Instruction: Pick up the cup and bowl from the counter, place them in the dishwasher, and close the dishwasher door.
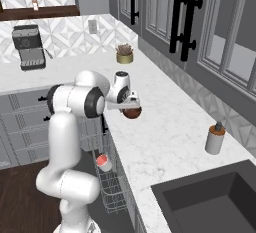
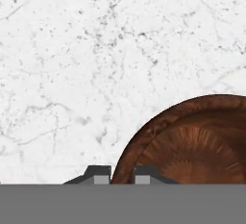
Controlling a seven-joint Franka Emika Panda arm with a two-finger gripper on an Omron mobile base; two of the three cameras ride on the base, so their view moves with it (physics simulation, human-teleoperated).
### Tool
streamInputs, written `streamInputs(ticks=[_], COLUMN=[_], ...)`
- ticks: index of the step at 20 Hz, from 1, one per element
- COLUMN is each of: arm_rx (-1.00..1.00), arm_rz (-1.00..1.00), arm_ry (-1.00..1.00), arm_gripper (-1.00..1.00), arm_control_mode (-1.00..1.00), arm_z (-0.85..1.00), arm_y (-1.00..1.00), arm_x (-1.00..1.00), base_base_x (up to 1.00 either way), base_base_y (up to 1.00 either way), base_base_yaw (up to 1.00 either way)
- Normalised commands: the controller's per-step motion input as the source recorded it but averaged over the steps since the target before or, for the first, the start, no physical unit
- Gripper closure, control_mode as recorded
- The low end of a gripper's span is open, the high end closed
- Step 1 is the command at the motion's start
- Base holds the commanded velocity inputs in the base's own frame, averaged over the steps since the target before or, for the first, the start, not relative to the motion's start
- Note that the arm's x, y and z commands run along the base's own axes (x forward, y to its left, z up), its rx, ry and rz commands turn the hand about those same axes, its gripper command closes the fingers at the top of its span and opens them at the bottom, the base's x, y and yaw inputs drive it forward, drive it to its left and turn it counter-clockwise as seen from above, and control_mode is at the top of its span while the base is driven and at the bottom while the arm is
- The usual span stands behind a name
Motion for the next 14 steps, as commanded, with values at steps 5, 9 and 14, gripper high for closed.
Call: streamInputs(ticks=[5, 9, 14], arm_rx=[0.06, 0.02, 0.08], arm_rz=[0.04, 0.0, 0.02], arm_ry=[0.07, 0.2, 0.05], arm_gripper=[1.0, 1.0, 1.0], arm_control_mode=[-1.0, -1.0, -1.0], arm_z=[0.95, 0.38, -0.54], arm_y=[0.78, 0.98, 0.81], arm_x=[-0.79, -0.7, -0.43], base_base_x=[0.0, 0.0, 0.0], base_base_y=[0.0, 0.0, 0.0], base_base_yaw=[0.0, 0.0, 0.0])
